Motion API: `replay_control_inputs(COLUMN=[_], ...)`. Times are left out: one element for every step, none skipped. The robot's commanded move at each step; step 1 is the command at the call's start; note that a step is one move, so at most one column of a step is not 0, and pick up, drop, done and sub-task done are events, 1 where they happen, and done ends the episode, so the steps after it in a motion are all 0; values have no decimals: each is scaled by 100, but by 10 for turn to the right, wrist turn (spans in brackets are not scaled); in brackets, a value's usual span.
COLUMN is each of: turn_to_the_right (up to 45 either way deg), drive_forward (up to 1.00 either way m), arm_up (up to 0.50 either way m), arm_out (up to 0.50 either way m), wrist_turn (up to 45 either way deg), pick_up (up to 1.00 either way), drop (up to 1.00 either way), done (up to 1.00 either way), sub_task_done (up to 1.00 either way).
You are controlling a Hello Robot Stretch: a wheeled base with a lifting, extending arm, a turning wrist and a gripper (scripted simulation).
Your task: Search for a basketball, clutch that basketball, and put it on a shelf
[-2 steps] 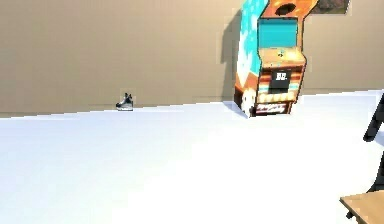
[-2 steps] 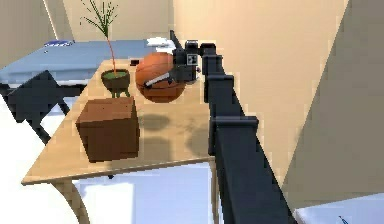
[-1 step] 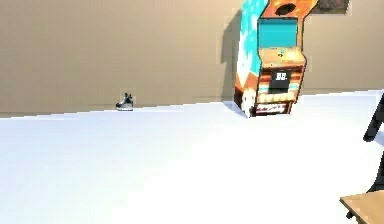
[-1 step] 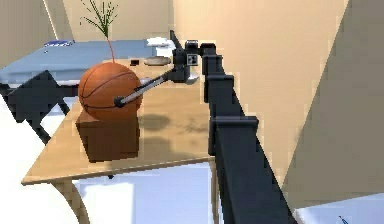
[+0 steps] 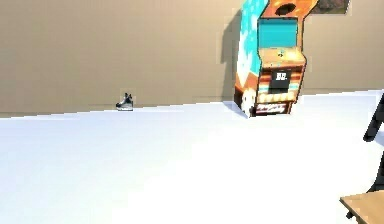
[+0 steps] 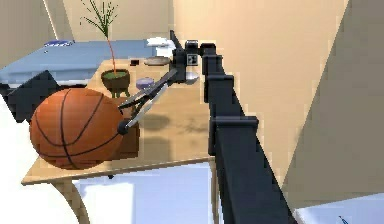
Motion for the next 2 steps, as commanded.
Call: replay_control_inputs(turn_to_the_right=[0, 0], drive_forward=[0, 0], arm_up=[0, 0], arm_out=[0, -48], wrist_turn=[-90, 0], pick_up=[0, 0], drop=[0, 0], done=[0, 0], sub_task_done=[0, 0])
